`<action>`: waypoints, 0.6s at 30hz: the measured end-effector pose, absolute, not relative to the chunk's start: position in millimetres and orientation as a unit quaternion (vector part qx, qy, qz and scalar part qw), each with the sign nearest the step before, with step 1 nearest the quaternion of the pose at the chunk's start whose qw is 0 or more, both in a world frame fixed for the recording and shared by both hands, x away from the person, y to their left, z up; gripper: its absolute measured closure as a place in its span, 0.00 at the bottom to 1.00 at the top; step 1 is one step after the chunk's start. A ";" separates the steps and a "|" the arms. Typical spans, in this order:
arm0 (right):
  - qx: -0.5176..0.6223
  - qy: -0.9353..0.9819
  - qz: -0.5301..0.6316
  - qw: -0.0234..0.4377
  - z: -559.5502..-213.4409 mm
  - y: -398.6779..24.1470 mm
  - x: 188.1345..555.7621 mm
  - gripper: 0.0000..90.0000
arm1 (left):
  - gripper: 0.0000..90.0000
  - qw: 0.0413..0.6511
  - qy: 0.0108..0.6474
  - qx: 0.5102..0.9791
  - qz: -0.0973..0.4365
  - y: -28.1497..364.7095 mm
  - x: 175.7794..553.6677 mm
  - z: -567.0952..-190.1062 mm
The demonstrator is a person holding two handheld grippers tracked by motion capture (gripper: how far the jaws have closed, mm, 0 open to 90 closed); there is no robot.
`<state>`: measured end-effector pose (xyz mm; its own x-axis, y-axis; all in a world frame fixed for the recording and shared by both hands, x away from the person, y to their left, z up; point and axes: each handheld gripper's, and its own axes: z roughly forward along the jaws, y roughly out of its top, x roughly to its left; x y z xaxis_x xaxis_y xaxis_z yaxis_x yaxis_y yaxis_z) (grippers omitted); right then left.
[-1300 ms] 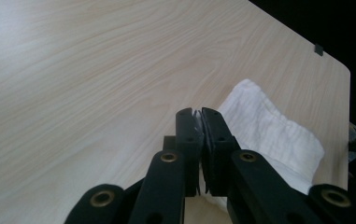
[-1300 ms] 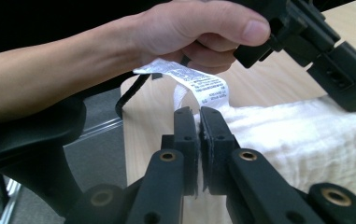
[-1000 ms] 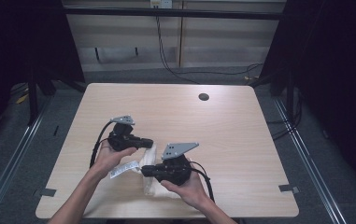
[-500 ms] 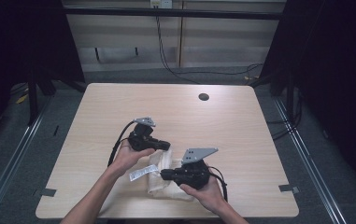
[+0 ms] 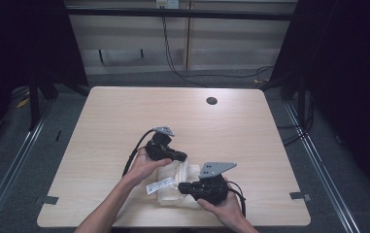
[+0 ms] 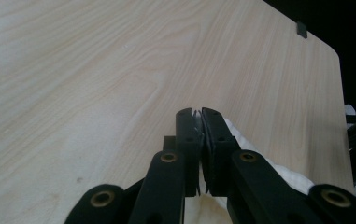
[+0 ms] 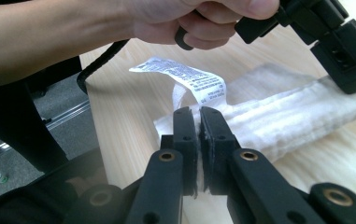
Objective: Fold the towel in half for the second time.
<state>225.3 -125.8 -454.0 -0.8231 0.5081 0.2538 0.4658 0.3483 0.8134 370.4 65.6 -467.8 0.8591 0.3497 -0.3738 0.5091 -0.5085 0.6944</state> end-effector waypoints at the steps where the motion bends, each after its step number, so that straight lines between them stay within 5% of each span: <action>1: 0.301 0.822 0.483 0.027 -455.6 -128.4 224.2 0.95 | 0.96 0.426 0.250 0.865 -0.093 65.0 370.1 -468.1; 18: 0.301 0.855 0.420 0.036 -481.8 -137.1 216.8 0.85 | 0.88 0.396 0.239 0.879 -0.115 46.6 368.0 -490.0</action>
<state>216.8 -137.1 -481.8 -0.8157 0.5458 0.1917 0.4856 0.4659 0.7397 368.0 46.6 -490.0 0.8592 0.3289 -0.3919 0.5115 -0.5713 0.6419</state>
